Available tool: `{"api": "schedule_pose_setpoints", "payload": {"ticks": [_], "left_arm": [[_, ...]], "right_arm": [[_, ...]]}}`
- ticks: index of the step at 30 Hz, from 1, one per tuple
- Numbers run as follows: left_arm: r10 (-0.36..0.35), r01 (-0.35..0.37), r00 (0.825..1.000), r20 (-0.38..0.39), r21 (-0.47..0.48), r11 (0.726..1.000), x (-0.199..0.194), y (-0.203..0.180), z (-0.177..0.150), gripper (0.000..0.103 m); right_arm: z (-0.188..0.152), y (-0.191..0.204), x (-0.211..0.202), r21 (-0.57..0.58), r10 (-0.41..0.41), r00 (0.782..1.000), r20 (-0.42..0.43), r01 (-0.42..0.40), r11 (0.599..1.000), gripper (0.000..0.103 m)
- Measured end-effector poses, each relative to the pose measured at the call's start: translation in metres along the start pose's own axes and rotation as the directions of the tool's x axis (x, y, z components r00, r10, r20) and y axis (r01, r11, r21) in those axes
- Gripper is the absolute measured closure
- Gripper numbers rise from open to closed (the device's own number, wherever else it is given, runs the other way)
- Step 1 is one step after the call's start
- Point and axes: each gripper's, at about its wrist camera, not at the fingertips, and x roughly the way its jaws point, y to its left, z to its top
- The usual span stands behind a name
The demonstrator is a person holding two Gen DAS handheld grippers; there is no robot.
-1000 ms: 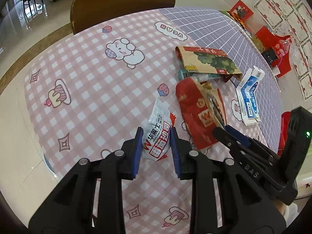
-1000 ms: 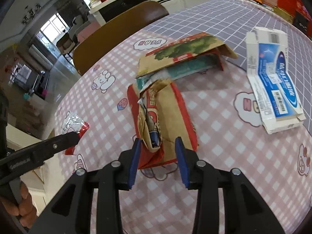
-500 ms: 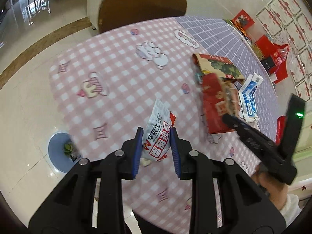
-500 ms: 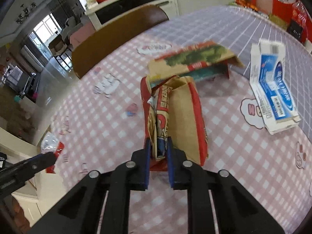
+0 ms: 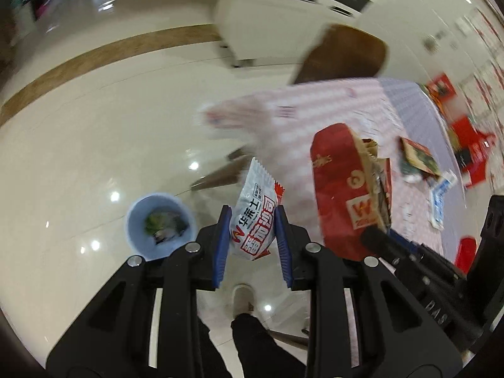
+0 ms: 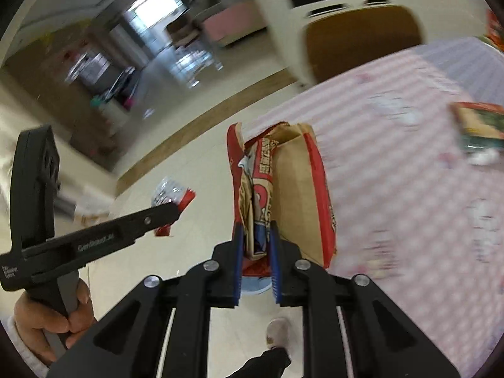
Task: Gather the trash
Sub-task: 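Carry both items over the blue bucket and open both grippers to drop them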
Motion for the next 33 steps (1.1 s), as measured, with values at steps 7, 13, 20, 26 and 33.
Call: {"api": "schedule_pose_setpoints", "payload": {"ticks": [7,13,20,26,33], "left_arm": [[0.087,-0.092,0.996,-0.034,-0.169,0.981,-0.013,0.109,-0.017,0.076],[0.104,-0.115,0.993,-0.053,-0.251,0.961,-0.021,0.160,-0.031,0.076],[0.095,-0.106,0.994,-0.054,-0.289,0.951,-0.025,0.186,-0.035,0.076],[0.080,-0.093,0.995,-0.060,-0.287,0.953,-0.023,0.192,-0.033,0.076],[0.062,-0.080,0.995,-0.079,-0.256,0.963,-0.015,0.184,-0.026,0.075]], "right_arm": [[-0.022,0.071,0.079,-0.059,0.045,0.982,-0.185,-0.056,0.997,0.088],[-0.027,0.111,0.119,-0.085,0.028,0.965,-0.261,-0.052,0.995,0.087],[-0.027,0.123,0.140,-0.073,0.026,0.959,-0.283,-0.048,0.996,0.071],[-0.025,0.134,0.147,-0.068,0.027,0.958,-0.287,-0.048,0.997,0.065],[-0.022,0.127,0.138,-0.044,0.017,0.957,-0.290,-0.031,0.999,0.063]]}}
